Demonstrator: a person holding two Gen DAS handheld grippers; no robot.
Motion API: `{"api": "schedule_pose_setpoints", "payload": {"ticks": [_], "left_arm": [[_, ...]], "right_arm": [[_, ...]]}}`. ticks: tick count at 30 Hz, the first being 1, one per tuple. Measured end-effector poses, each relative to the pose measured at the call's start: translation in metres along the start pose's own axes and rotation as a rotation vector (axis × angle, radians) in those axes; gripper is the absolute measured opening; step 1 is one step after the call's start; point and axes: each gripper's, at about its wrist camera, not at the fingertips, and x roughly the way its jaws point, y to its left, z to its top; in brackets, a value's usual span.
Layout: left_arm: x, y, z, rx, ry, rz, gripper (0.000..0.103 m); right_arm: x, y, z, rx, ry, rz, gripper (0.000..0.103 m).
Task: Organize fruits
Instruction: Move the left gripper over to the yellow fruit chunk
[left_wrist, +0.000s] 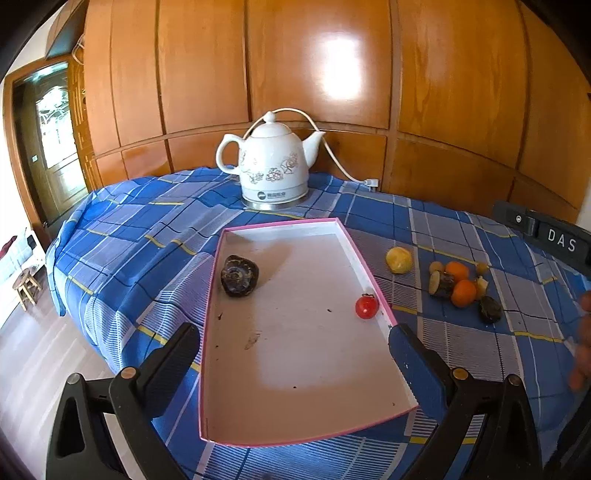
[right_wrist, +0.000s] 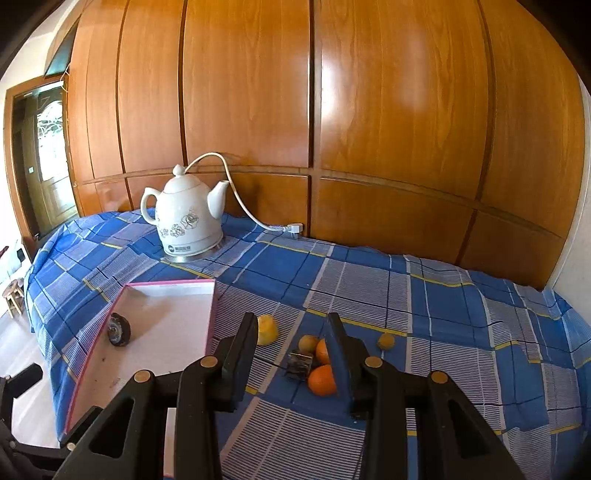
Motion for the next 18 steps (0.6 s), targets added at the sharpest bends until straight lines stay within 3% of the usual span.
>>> {"api": "schedule_pose_setpoints", "payload": {"ticks": [5,14,18], "left_arm": [[0.004,-0.008,0.002,0.029,0.02,-0.016,0.103],[0.023,-0.022,0.012,0.068,0.079,-0.064,0.102],[0.032,-0.03,0.02,0.088,0.104,-0.093,0.092]], "right_arm": [[0.012,-0.021,-0.007,-0.028,0.06,-0.014,0.043],[0.044,-0.095,-0.017,-0.056,0.265,0.041,0.043],[0.059,-0.137,-0.024,-0.044,0.323,0.041,0.043]]}}
